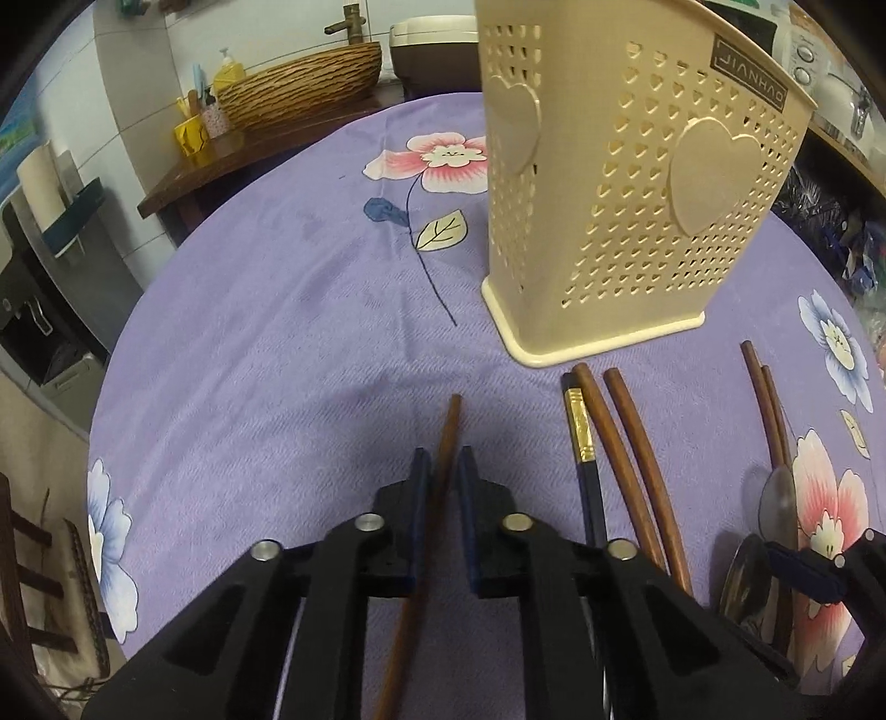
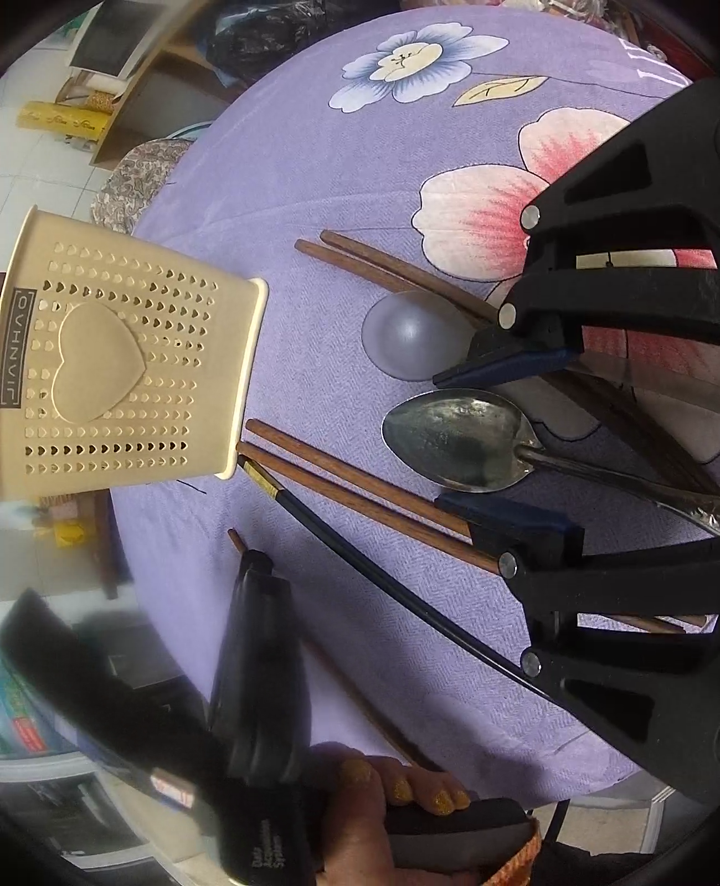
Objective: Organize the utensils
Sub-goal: 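Lift the spoon and chopstick and carry both over the cream holder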
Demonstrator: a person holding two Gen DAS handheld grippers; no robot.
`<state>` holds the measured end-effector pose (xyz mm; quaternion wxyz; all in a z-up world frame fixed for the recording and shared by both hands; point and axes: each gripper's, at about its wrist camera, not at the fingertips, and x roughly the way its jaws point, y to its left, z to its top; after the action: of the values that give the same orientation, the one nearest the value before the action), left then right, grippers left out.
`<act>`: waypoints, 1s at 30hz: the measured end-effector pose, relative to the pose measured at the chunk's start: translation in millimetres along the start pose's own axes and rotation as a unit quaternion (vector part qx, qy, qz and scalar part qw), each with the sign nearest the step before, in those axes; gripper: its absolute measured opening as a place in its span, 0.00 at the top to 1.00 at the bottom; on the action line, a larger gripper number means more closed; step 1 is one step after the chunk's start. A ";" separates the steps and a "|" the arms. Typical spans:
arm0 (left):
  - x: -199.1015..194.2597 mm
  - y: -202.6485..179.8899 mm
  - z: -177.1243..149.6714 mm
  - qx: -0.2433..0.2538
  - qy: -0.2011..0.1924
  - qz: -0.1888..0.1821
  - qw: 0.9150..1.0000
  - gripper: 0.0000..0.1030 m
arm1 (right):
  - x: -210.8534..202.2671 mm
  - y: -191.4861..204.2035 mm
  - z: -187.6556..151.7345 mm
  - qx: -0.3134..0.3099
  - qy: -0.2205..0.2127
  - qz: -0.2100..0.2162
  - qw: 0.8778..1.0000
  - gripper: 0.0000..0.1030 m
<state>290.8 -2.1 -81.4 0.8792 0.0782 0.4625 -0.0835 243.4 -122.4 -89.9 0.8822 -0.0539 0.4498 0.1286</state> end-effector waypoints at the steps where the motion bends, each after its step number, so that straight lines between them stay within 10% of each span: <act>1: 0.1 -1.4 0.4 0.001 -0.001 0.003 1.000 0.92 | 0.1 -0.6 0.1 0.000 -0.001 0.001 1.000 0.63; 30: -181.1 27.7 -10.7 -0.067 -0.227 -0.069 0.969 0.94 | -125.9 -30.4 17.2 0.010 -0.156 0.125 0.980 0.63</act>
<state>187.3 40.6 63.9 0.9564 -0.0343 0.2599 -0.1286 194.3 -170.4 21.2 0.9190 0.0322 0.3110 0.2400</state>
